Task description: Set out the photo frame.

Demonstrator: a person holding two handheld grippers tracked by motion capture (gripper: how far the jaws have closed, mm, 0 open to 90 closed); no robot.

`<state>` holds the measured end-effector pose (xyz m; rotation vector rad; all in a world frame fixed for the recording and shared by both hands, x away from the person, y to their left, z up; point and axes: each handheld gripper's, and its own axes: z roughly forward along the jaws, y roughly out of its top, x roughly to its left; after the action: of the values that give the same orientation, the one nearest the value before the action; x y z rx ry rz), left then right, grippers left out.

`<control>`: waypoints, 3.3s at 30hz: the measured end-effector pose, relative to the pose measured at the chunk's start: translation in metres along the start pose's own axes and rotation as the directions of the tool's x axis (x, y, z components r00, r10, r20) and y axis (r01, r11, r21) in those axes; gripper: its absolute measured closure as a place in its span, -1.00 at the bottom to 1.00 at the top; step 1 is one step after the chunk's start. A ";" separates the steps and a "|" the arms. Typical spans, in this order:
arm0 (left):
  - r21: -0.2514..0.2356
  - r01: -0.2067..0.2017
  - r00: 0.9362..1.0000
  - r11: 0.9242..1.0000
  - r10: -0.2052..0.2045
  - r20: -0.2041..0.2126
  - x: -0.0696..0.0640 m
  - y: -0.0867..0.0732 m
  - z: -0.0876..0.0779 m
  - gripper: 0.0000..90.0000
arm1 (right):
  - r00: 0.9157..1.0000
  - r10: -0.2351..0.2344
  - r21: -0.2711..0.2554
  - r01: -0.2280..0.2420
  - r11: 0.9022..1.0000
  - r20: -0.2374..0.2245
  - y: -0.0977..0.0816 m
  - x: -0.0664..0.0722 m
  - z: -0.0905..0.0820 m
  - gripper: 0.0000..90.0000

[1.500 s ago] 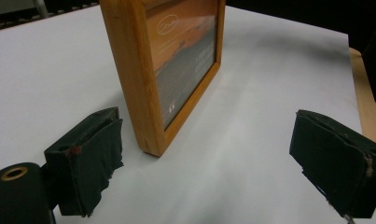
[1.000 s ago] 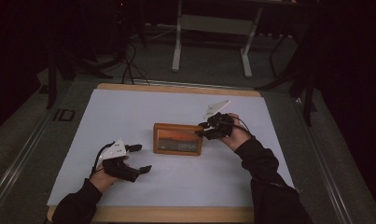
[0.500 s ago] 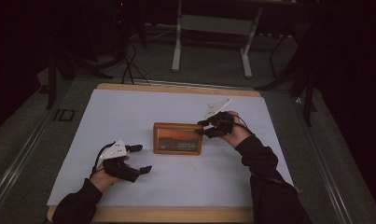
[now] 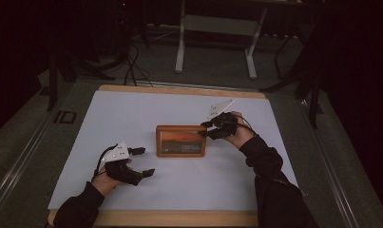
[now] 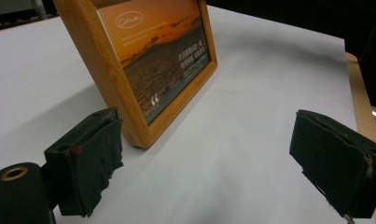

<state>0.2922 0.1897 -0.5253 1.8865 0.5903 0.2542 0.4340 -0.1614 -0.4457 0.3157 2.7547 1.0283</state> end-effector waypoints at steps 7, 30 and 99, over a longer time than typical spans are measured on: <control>-0.003 0.000 1.000 1.000 0.000 -0.001 0.000 0.000 0.000 -0.79 | 0.998 0.070 -0.014 -0.070 0.997 -0.008 -0.003 0.000 -0.001 0.16; 0.003 0.003 1.000 1.000 -0.003 0.011 -0.002 -0.002 0.001 -0.79 | 0.982 0.171 -0.123 -0.160 0.979 0.085 -0.035 0.023 -0.024 -0.70; 0.018 -0.023 1.000 1.000 0.023 0.009 -0.004 -0.004 0.002 -0.79 | 0.914 0.402 -0.287 -0.369 0.884 0.061 -0.166 0.116 -0.046 -0.70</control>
<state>0.2882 0.1873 -0.5294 1.9124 0.5668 0.2558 0.2892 -0.2823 -0.5321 0.8789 2.4527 1.4086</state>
